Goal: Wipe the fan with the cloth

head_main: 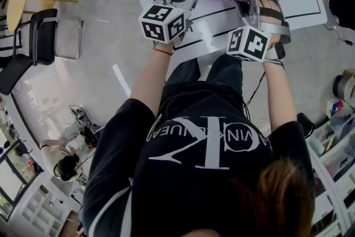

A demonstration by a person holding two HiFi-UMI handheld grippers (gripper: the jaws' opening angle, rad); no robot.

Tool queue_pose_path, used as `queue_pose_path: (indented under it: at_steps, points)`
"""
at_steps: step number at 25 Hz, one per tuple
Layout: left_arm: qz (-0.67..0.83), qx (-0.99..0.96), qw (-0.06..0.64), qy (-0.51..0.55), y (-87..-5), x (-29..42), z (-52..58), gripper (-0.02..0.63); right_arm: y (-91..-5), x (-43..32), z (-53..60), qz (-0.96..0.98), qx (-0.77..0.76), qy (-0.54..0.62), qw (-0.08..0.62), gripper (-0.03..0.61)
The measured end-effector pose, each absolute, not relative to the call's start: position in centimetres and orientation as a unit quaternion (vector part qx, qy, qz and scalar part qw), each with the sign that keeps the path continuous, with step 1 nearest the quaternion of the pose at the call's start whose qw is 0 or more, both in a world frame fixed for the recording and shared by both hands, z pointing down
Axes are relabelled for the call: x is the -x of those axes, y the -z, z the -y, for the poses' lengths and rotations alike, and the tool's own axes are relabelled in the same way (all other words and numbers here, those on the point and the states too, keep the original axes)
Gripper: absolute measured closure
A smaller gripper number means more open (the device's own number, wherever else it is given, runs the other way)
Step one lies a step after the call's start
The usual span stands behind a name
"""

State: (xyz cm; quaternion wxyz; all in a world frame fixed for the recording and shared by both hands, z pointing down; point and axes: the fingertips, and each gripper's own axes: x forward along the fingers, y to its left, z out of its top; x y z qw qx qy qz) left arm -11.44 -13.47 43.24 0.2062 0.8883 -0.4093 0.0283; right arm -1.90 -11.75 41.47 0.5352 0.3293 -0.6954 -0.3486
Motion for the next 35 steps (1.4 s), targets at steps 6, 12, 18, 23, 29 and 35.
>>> queue_pose_path:
  at_steps: [6,12,18,23,29,35]
  points:
    - [0.41,-0.888,0.205,-0.031,-43.1,11.3,13.6,0.545,-39.3,1.5,12.3,0.684,-0.35,0.373,0.52,0.472]
    - [0.411,-0.888,0.205,-0.031,-43.1,11.2,13.5,0.545,-37.2,2.2,12.5,0.679,-0.361,0.401,0.497,0.472]
    - [0.413,-0.887,0.205,-0.03,-43.1,11.2,13.5,0.545,-36.6,3.2,12.9,0.683,-0.373,0.397,0.486,0.474]
    - [0.413,-0.887,0.202,-0.036,-43.3,11.2,13.6,0.543,-36.6,4.3,13.4,0.689,-0.382,0.39,0.476,0.476]
    - [0.414,-0.887,0.2,-0.041,-43.3,10.9,13.5,0.544,-36.2,5.6,13.1,0.698,-0.381,0.401,0.455,0.477]
    - [0.414,-0.886,0.206,-0.024,-43.3,11.0,13.4,0.534,-35.0,6.4,11.3,0.771,-0.376,0.356,0.372,0.477]
